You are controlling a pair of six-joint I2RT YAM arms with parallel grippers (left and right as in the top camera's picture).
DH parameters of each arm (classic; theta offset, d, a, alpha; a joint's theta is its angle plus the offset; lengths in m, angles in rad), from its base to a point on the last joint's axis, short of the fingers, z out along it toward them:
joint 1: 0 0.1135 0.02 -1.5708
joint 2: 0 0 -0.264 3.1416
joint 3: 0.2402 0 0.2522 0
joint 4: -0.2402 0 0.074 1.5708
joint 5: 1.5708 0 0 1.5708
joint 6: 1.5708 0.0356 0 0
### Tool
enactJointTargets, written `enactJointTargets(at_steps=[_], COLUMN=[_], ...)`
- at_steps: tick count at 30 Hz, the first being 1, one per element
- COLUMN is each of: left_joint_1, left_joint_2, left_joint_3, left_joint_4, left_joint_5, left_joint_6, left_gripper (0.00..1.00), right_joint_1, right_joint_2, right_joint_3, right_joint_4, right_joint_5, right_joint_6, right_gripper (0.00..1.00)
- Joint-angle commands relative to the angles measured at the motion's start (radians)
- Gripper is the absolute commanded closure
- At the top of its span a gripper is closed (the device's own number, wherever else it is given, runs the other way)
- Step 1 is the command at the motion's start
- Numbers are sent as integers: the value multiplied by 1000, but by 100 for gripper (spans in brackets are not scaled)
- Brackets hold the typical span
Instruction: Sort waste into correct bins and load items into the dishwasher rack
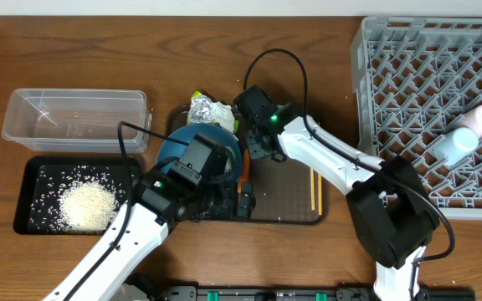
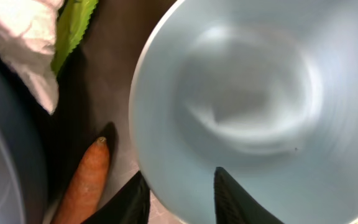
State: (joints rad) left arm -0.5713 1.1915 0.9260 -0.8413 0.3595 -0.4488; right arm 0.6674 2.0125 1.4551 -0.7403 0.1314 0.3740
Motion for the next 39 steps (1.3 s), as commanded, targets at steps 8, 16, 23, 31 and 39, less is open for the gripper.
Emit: enactJointTargets(at_steps=[8,16,23,31,39], left_joint_1=[2,2,2,2,2], left_joint_2=[6,6,6,6,6], left_joint_3=[0,0,0,0,0], left_joint_4=[-3,-3,-3,-3,-3], left_joint_5=[-13,-13,-13,-13,-13], left_joint_6=[-2,-2,-2,-2,-2], left_gripper=[0,0,0,0,0], right_joint_1=[7,6,-36,-222,-705], right_joint_2=[-30,-31,-49,-202,-335], right_joint_3=[-12,1,93,260,270], right_joint_4=[31,66,31,-97,-70], right_joint_5=[37,37,37,32,-531], right_joint_6=[-8,-8,-8,-8,-109], right_gripper=[82,99,99,99,99])
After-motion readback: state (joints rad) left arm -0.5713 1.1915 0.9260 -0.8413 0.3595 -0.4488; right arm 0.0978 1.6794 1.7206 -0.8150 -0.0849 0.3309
